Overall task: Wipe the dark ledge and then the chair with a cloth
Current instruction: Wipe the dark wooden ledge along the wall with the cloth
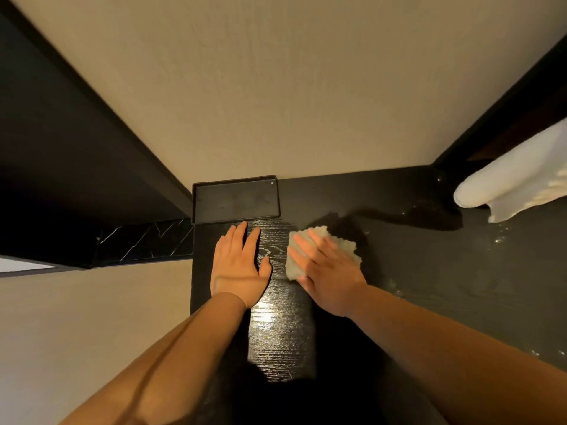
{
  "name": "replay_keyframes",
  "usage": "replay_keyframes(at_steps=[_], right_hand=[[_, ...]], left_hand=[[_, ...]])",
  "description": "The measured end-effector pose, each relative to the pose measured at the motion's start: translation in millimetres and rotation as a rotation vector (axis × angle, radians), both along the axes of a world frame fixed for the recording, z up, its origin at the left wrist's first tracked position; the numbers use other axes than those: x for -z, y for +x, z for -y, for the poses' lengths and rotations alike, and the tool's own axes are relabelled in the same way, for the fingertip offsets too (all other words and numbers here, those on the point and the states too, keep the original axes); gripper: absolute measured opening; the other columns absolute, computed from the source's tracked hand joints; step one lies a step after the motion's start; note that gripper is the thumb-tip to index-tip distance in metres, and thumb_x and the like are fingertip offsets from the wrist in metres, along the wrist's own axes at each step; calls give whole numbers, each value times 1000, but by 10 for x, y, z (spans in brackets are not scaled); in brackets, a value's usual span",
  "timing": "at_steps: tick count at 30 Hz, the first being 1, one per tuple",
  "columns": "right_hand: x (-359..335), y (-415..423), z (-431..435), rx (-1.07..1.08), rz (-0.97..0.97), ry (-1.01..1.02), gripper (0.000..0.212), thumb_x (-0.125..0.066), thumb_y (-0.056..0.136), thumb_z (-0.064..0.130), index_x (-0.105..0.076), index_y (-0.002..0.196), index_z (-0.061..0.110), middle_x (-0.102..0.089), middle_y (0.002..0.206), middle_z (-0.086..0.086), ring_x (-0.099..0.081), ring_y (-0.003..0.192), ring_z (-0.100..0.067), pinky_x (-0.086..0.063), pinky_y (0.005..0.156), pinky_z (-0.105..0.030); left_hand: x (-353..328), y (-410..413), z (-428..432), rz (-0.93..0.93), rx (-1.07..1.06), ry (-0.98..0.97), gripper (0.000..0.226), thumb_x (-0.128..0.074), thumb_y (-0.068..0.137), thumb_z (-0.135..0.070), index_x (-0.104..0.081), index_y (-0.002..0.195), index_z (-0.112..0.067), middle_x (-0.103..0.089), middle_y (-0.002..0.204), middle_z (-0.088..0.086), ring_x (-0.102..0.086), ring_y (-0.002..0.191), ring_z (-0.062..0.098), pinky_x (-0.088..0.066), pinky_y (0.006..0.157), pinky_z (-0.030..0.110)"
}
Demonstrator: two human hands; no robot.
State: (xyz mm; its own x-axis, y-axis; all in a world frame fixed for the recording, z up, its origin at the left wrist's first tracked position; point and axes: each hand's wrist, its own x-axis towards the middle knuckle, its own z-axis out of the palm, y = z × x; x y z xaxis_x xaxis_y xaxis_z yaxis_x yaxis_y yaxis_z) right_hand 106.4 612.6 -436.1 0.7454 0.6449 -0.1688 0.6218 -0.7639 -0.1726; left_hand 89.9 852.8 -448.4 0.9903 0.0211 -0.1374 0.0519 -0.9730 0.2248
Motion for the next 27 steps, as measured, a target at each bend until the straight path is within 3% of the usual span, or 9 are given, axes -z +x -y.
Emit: replay_keyframes(at_steps=[3,7,9,16,19,22,24,27], right_hand=[[106,287,161,-80,-26,-3,61,-28,108,49,-22,163,23,-10,172,1,-2,159,-26,-10,128,-48],[84,644,-38,254,-55,0,66,-22,102,46,-22,163,19,-12,171,-2,-4,158,-28,-16,126,-51],[81,606,-172,311,-31,-1,66,-24,101,44,-25,162,17,-14,170,-4,-4,158,-30,-14,127,-52],[24,451,19,-129,-98,-9,60,-33,106,49,-22,161,29,-11,171,4,-1,159,-24,-7,128,-45],[68,825,-47,38,-30,-35,60,-29,107,45,-16,162,25,-10,170,1,-3,158,-26,-12,127,-48],[68,1079,-325,220,-67,-38,62,-27,105,41,-15,163,21,-6,171,-3,0,157,-30,-5,128,-48],[76,979,-399,195,-44,-38,62,-28,105,41,-17,163,21,-5,171,-1,2,157,-30,-1,128,-46],[44,644,-226,49,-30,43,60,-36,106,40,-26,161,21,-14,171,1,-3,158,-27,-5,129,-46]], left_hand=[[-2,-9,-15,15,22,6,74,-37,93,-53,-40,160,-20,-31,167,12,-23,155,33,-18,129,50],[14,-4,-22,54,21,-18,72,-46,92,-49,-45,157,-18,-37,165,14,-29,153,36,-21,128,52],[14,1,-30,49,27,-13,73,-45,92,-50,-46,157,-18,-37,165,14,-29,153,36,-21,128,52],[7,6,-44,10,36,1,75,-41,92,-52,-41,160,-21,-33,167,12,-25,156,34,-18,129,52],[11,9,-43,20,35,-9,74,-42,93,-51,-40,160,-21,-31,168,10,-23,156,33,-17,130,52],[24,7,-45,18,31,-15,73,-43,94,-51,-40,160,-22,-30,169,9,-22,157,33,-17,129,52],[35,-3,-50,9,30,-12,73,-44,93,-51,-40,160,-22,-30,169,9,-22,157,33,-17,129,52],[30,3,-54,-2,40,12,75,-43,93,-53,-38,161,-22,-30,169,10,-23,157,33,-17,129,52]])
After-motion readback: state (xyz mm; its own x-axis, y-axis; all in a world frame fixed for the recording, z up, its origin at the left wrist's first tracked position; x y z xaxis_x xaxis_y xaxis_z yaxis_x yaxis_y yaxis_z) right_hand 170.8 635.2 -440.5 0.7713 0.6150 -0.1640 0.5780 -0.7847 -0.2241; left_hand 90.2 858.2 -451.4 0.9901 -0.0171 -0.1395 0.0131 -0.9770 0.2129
